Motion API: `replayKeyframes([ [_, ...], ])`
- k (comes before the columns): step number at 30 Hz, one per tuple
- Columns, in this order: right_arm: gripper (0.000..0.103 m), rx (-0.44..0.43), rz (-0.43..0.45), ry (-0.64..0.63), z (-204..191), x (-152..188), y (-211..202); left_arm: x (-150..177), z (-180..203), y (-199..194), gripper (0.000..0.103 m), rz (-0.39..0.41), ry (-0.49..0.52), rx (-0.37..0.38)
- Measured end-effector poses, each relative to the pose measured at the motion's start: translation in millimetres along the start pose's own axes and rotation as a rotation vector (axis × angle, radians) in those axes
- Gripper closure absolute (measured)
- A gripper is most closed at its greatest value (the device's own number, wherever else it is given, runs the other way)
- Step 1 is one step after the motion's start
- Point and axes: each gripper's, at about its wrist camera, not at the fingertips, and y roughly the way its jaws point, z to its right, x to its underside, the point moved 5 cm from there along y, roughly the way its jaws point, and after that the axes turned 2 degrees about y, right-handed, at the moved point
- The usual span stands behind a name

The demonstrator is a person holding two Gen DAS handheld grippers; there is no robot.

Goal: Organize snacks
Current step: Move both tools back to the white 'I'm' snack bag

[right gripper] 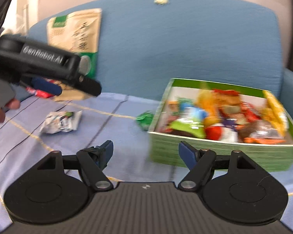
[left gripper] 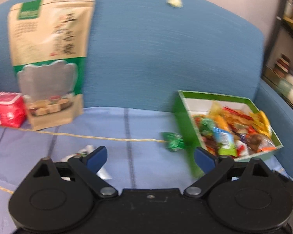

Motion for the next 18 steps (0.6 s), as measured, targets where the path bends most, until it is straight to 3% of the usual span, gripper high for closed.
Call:
replayKeyframes([
  [7,0.0,-0.119,-0.069,0.007,-38,-3,28,8,-63,-3,0.0,0.018,-0.117,-0.058],
  [12,0.0,-0.212,-0.108,-0.037,-73,-7,49,25,-124,3,0.0,-0.027,-0.244,-0.105],
  [18,0.0,-0.298,-0.14,-0.059,-110,-12,85,30,-158,14,0.0,-0.071,-0.309,-0.048],
])
